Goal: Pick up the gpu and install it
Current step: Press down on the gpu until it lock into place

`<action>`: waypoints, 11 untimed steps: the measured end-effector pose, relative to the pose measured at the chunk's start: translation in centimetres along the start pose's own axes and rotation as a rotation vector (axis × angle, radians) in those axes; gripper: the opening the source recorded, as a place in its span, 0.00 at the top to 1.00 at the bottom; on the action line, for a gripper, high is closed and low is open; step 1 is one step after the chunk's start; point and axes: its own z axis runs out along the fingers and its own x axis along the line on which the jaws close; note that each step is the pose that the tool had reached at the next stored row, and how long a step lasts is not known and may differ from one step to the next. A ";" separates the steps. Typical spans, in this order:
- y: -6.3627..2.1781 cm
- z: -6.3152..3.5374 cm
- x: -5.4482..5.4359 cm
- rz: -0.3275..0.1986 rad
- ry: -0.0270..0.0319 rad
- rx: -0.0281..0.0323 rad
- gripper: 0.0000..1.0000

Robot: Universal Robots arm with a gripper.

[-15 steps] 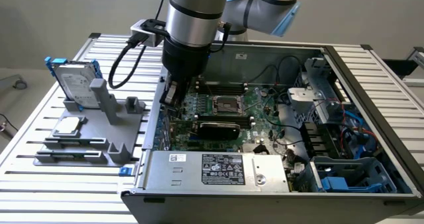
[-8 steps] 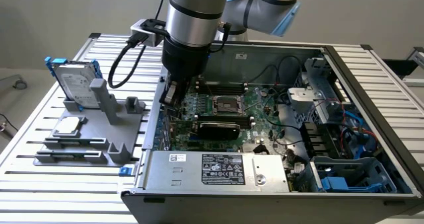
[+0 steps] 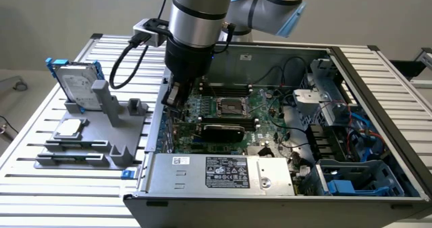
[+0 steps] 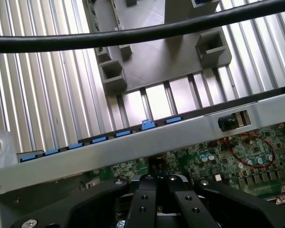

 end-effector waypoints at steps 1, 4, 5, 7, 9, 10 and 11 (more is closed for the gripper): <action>0.00 0.00 0.0 0.002 -0.0008 -0.0003 0.89; 0.00 0.00 0.0 0.009 -0.0031 -0.0019 0.89; 0.00 0.00 0.0 0.012 -0.0039 -0.0026 0.89; 0.00 0.00 0.0 0.017 -0.0052 -0.0037 0.89; 0.00 0.01 0.0 0.021 -0.0060 -0.0059 0.89; 0.00 0.01 0.0 0.022 -0.0063 -0.0071 0.89; 0.01 0.01 0.0 0.024 -0.0064 -0.0081 0.89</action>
